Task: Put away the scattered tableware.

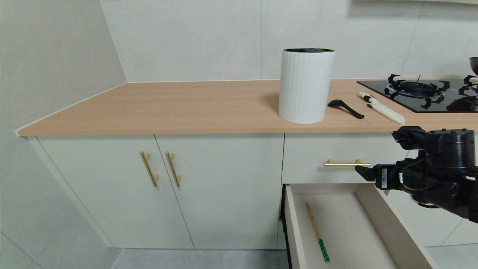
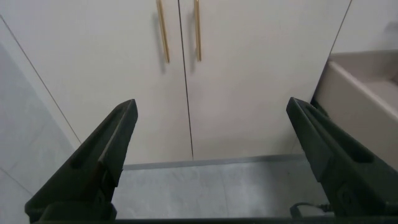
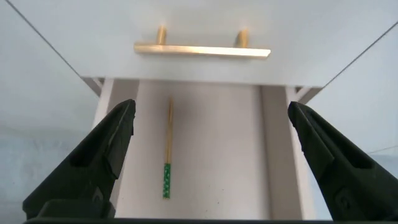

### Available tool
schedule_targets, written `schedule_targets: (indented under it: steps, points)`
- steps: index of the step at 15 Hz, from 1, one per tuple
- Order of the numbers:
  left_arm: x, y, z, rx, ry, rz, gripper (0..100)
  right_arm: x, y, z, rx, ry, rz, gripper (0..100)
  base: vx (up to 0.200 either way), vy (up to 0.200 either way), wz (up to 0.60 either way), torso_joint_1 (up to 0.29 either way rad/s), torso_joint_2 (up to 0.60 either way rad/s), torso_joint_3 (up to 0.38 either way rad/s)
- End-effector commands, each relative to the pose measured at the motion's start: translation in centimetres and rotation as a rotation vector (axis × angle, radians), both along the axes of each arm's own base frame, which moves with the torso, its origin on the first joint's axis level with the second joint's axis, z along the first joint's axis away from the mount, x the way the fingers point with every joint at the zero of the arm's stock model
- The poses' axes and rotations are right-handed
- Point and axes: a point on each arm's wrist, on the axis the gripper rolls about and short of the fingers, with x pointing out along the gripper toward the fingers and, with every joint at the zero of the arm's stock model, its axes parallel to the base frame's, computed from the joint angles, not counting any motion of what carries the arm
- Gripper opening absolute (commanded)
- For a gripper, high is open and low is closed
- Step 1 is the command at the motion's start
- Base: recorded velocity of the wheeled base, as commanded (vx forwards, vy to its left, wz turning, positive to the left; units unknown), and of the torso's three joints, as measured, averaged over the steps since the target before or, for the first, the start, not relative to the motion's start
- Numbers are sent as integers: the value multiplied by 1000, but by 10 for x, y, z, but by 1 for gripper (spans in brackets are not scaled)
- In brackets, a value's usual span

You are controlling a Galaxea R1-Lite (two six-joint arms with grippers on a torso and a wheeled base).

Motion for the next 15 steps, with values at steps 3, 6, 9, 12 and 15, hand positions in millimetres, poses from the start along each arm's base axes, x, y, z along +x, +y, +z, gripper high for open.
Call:
schedule_targets:
  steps: [3,6,9,12,15]
  points:
    - [0,0,0,0,1,0,100,0,0,1,-1,-3,1,100,0,0,0,177,-463,-286]
    - [0,0,0,0,2,0,100,0,0,1,-1,-3,1,100,0,0,0,198,-474,-273]
    - [0,0,0,0,1,0,100,-1,0,0,-1,-1,2,100,0,0,0,212,-484,-277]
    - [0,0,0,0,2,0,100,0,0,-1,-9,5,5,100,0,0,0,227,-502,-277]
    - [0,0,0,0,2,0,100,-1,0,-5,-19,18,8,100,0,0,0,172,-386,-211]
